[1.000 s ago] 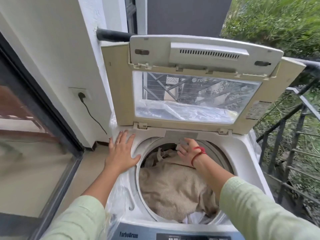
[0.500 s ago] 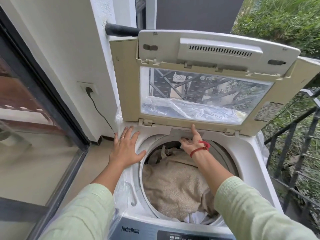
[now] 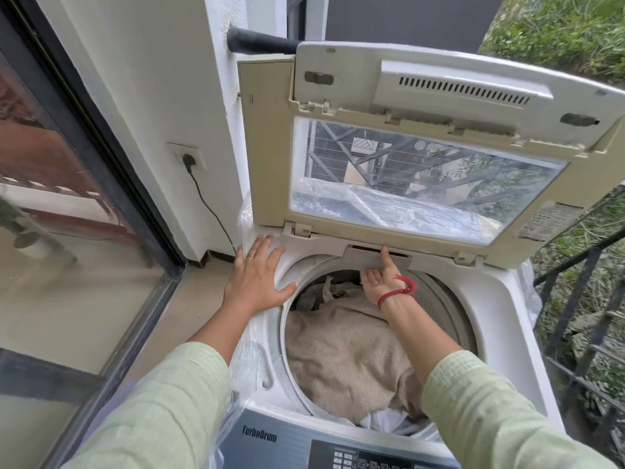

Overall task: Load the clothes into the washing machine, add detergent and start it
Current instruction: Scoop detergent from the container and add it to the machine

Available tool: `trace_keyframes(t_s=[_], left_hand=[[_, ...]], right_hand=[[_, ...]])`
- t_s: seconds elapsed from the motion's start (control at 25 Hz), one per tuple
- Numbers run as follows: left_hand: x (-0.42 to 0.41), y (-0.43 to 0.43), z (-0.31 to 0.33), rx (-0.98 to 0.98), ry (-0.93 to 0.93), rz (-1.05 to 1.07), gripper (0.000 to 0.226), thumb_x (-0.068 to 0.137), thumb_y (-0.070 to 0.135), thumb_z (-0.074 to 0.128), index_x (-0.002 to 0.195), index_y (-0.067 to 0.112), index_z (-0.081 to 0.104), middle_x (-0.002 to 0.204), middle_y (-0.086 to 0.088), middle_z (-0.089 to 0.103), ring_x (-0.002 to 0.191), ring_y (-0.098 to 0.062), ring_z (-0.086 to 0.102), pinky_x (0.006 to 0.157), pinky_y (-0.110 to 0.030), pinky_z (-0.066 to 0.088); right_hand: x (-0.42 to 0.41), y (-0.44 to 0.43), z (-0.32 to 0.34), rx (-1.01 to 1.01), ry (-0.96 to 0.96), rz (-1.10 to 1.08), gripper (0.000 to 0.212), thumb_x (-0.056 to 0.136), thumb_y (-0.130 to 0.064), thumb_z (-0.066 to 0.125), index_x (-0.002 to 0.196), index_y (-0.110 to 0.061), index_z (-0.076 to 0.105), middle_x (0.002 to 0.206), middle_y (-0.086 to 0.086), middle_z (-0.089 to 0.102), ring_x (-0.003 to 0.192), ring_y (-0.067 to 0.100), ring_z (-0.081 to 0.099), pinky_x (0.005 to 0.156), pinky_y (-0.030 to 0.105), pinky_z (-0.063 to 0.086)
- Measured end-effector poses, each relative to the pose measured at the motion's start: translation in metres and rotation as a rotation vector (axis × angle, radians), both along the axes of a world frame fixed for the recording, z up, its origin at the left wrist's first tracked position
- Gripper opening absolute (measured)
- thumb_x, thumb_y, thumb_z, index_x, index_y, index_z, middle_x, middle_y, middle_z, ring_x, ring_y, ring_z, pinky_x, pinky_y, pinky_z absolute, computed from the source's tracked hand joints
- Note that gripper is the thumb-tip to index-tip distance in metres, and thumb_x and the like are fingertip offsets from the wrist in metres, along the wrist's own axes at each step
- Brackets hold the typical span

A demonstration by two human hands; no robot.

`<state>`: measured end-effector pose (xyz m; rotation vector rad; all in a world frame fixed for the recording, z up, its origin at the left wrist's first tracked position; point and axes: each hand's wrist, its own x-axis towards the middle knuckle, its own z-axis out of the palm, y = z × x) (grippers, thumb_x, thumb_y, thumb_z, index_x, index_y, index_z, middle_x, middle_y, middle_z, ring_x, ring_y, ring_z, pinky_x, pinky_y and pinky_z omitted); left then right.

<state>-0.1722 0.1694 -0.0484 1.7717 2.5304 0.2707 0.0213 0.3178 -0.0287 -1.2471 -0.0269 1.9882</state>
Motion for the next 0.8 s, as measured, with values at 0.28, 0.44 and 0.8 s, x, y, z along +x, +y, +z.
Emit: trace_keyframes(t_s=[0.28,0.44,0.8], left_hand=[[0.000,0.000,0.000,0.001,0.001,0.008,0.085,0.071,0.071,0.038,0.141,0.024,0.033,0.157,-0.006,0.014,0.145,-0.022,0.008,0.114,-0.051,0.002],[0.000,-0.001,0.000,0.019,-0.006,0.006,0.089,0.067,0.074,0.030,0.140,0.023,0.035,0.156,-0.006,0.017,0.145,-0.023,0.010,0.114,-0.052,0.004],[0.000,-0.001,-0.002,0.038,-0.008,0.008,0.078,0.075,0.066,0.052,0.138,0.022,0.037,0.155,-0.007,0.019,0.145,-0.023,0.012,0.114,-0.053,0.007]], right_hand=[[0.011,-0.006,-0.003,0.050,-0.063,0.069,0.070,0.087,-0.028,0.064,0.141,0.001,0.031,0.146,0.018,0.036,0.137,0.025,0.036,0.115,0.032,0.028],[0.026,-0.021,-0.008,0.066,-0.091,0.145,0.059,0.090,-0.026,0.061,0.137,0.001,0.038,0.131,0.016,0.052,0.134,0.025,0.041,0.113,0.032,0.031],[0.034,-0.038,-0.010,0.042,-0.074,0.124,0.014,0.089,-0.015,0.062,0.088,-0.005,0.053,0.137,0.020,0.048,0.128,0.025,0.047,0.111,0.029,0.034]])
